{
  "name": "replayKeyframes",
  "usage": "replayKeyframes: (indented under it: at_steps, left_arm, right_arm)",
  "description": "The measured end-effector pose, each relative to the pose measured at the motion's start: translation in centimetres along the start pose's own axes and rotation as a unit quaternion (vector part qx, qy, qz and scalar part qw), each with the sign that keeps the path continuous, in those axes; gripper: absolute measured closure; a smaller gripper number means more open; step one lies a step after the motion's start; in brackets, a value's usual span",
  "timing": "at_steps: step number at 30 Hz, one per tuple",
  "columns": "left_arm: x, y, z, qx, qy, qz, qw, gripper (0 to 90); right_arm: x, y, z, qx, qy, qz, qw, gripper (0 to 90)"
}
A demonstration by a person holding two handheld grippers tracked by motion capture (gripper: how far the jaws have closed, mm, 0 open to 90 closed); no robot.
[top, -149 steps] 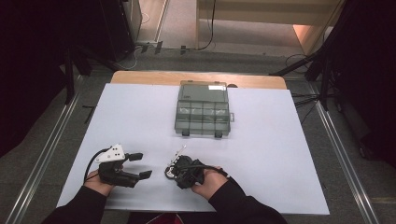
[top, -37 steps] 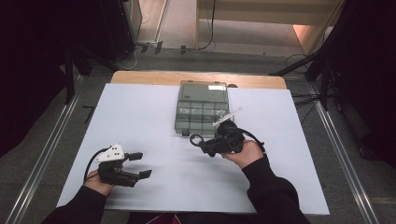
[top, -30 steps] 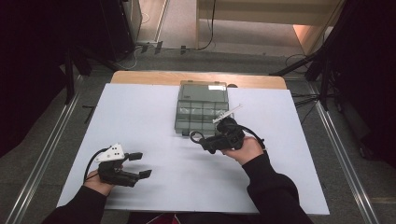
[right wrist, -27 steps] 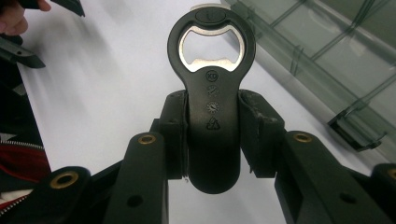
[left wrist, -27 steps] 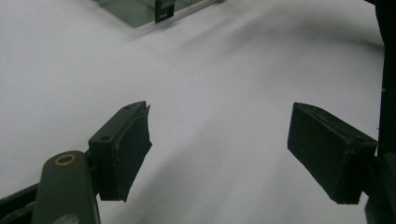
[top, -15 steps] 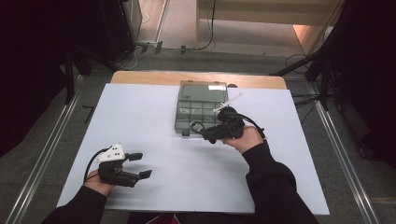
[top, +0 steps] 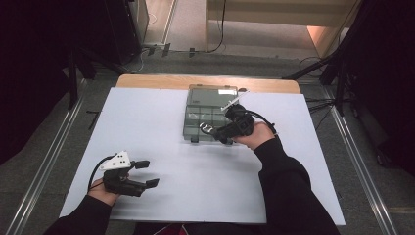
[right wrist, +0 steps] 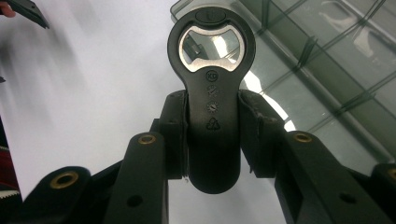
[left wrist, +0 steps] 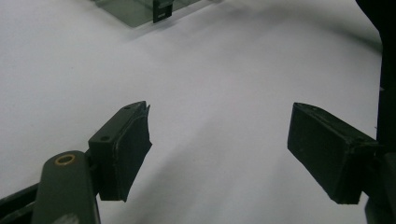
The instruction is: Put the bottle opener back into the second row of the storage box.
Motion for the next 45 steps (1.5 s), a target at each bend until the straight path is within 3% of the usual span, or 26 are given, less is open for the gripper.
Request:
replayKeyframes:
  at_steps: [8, 19, 23, 24, 27, 31, 33, 35, 38, 45]
  left_arm:
    - [0.0, 0.0, 0.0, 0.000, -0.001, -0.001, 1.0000, 21.1]
    - [0.0, 0.0, 0.0, -0.001, -0.001, -0.002, 1.0000, 21.1]
    - [0.0, -0.1, 0.0, -0.001, -0.001, -0.003, 1.0000, 21.1]
    - [0.0, 0.0, 0.0, -0.002, -0.001, -0.002, 1.0000, 21.1]
    - [0.0, 0.0, 0.0, -0.001, -0.001, -0.002, 1.0000, 21.1]
    - [0.0, 0.0, 0.0, -0.002, -0.001, -0.002, 1.0000, 21.1]
    - [0.0, 0.0, 0.0, -0.002, -0.002, -0.003, 1.0000, 21.1]
    - [0.0, 0.0, 0.0, -0.003, -0.002, -0.003, 1.0000, 21.1]
    - [0.0, 0.0, 0.0, -0.002, -0.001, -0.002, 1.0000, 21.1]
    - [0.0, 0.1, -0.1, -0.002, 0.002, -0.001, 1.0000, 21.1]
  right_arm:
    - [0.1, -0.9, 0.9, -0.031, 0.022, -0.001, 0.9993, 66.6]
    - [0.9, -2.0, 2.2, -0.075, 0.061, 0.004, 0.9954, 66.5]
    - [1.3, -2.1, 2.7, -0.097, 0.074, 0.014, 0.9924, 66.5]
    - [1.6, -2.1, 2.8, -0.113, 0.078, 0.011, 0.9904, 66.5]
    - [2.1, -2.3, 3.0, -0.129, 0.087, 0.006, 0.9878, 66.5]
    - [2.8, -2.7, 3.2, -0.131, 0.084, -0.003, 0.9878, 66.4]
    - [3.2, -3.0, 3.1, -0.135, 0.082, -0.030, 0.9870, 65.1]
    - [3.0, -3.3, 3.1, -0.138, 0.059, -0.048, 0.9875, 52.8]
    - [2.3, -3.1, 2.8, -0.112, 0.030, -0.038, 0.9926, 46.7]
    - [1.0, -1.7, 0.7, -0.057, -0.023, -0.017, 0.9980, 32.4]
Point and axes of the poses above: each handheld gripper's, and its own axes: x roughly forward along the jaws, z roughly out of its top, y roughly to its left, the point moved 6 cm from there along x, roughly forward along the jaws, and after that the axes turned 3 degrees about z, right-handed, at the moved point
